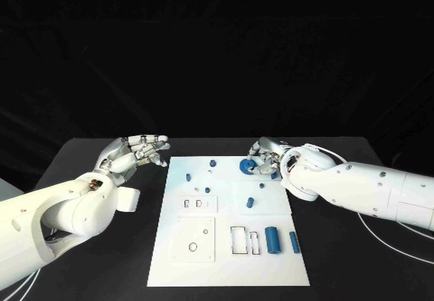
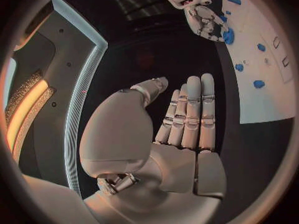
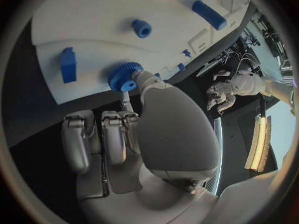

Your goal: Assemble the parts on the task board

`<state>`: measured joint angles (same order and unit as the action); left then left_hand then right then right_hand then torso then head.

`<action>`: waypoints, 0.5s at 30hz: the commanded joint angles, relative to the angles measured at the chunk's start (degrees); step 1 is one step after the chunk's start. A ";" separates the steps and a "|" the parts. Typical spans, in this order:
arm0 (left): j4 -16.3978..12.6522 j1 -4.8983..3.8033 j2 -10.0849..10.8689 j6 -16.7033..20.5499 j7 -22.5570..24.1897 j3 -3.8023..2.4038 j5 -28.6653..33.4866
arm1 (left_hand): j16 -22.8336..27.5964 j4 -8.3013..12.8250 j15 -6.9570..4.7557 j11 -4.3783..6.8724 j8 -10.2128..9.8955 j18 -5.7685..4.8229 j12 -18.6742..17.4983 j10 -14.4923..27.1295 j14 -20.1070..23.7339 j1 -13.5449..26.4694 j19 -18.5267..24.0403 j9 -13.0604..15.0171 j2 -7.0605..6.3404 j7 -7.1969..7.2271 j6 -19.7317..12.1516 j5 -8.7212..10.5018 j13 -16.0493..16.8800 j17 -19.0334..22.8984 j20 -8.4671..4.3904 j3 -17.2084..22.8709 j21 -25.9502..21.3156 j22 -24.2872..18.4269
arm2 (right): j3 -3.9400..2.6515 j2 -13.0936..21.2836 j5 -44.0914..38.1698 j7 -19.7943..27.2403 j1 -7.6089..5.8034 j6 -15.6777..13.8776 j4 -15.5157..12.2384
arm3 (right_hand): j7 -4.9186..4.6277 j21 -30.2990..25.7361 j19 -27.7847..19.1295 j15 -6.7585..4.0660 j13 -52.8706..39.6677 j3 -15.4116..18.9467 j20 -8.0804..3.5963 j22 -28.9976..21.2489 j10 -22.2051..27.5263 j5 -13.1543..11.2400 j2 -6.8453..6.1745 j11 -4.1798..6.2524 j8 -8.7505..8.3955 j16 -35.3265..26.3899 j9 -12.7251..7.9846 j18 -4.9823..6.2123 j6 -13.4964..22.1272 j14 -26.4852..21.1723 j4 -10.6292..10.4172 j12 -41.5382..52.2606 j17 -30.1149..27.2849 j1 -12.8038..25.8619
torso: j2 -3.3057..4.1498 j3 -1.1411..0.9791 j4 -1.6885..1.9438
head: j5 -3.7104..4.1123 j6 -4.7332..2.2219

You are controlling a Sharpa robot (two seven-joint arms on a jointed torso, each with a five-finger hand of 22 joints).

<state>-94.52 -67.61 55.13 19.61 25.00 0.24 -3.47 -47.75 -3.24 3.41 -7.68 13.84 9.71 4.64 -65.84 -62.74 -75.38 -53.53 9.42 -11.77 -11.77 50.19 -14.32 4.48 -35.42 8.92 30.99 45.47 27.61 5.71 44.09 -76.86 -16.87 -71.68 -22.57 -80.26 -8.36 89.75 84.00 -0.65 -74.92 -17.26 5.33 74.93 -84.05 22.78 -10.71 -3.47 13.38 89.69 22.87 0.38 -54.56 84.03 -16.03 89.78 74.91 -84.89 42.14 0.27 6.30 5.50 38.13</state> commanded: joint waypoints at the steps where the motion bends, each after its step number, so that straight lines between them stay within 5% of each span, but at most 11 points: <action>1: 0.02 -0.06 -0.12 -1.10 0.23 -0.05 -0.15 | -0.24 0.00 0.04 -0.14 0.36 0.65 -0.08 -0.24 0.43 -0.07 0.33 0.06 0.55 -0.28 0.25 0.29 0.07 0.08 -0.05 0.31 0.29 0.12 | -0.08 -0.17 -6.93 -1.93 -0.18 -5.79 -2.66 | 0.76 0.25 6.00 -0.37 -15.08 -0.61 -0.25 15.07 -5.95 0.35 0.39 0.46 0.14 0.31 0.20 -0.38 -1.63 5.97 0.05 0.22 15.09 0.54 | -0.05 0.05 0.04 | 0.05 -0.16; 8: 0.11 -0.06 -0.23 -1.14 0.22 -0.05 -0.15 | -0.26 0.05 0.03 -0.13 0.36 0.66 -0.08 -0.25 0.45 -0.14 0.38 0.06 0.57 -0.28 0.26 0.28 0.07 0.10 -0.05 0.35 0.37 0.17 | -0.07 -3.07 -13.11 -3.77 -0.24 -7.64 -5.89 | 0.78 0.25 6.00 -0.40 -15.08 -0.83 -0.28 15.07 -5.95 0.30 0.16 0.49 0.13 0.31 0.19 -0.38 -1.72 5.97 0.18 0.22 15.09 0.57 | 0.02 0.02 0.09 | -0.15 -0.33; 15: 0.14 -0.06 -0.46 -1.20 0.20 -0.05 -0.18 | -0.26 0.05 0.03 -0.13 0.36 0.66 -0.08 -0.25 0.45 -0.14 0.38 0.06 0.57 -0.28 0.26 0.28 0.07 0.10 -0.05 0.35 0.37 0.17 | 0.45 -7.64 -15.07 -5.01 0.42 -7.90 -4.00 | 0.76 0.25 6.00 -0.43 -15.08 -1.59 -0.32 15.07 -5.95 -0.65 -0.13 0.49 -0.04 0.31 0.09 -0.38 -1.77 5.97 0.23 0.22 15.09 0.94 | 0.06 0.07 0.26 | -0.09 -0.43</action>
<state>-94.30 -67.61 54.79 19.48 24.90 0.24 -3.47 -47.74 -3.24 3.41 -7.68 13.84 9.71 4.64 -65.85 -62.75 -75.38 -53.53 9.41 -11.77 -11.77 50.19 -14.32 4.47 -35.37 8.92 30.99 45.46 27.73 6.15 36.59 -88.38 -20.34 -71.39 -29.14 -84.61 -8.38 89.75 84.01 -0.64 -74.92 -18.59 5.33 74.94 -84.15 22.28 -10.87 -3.38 13.10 89.69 22.83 0.38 -54.58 84.03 -15.80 89.78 74.93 -84.42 42.17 0.31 6.46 5.42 37.72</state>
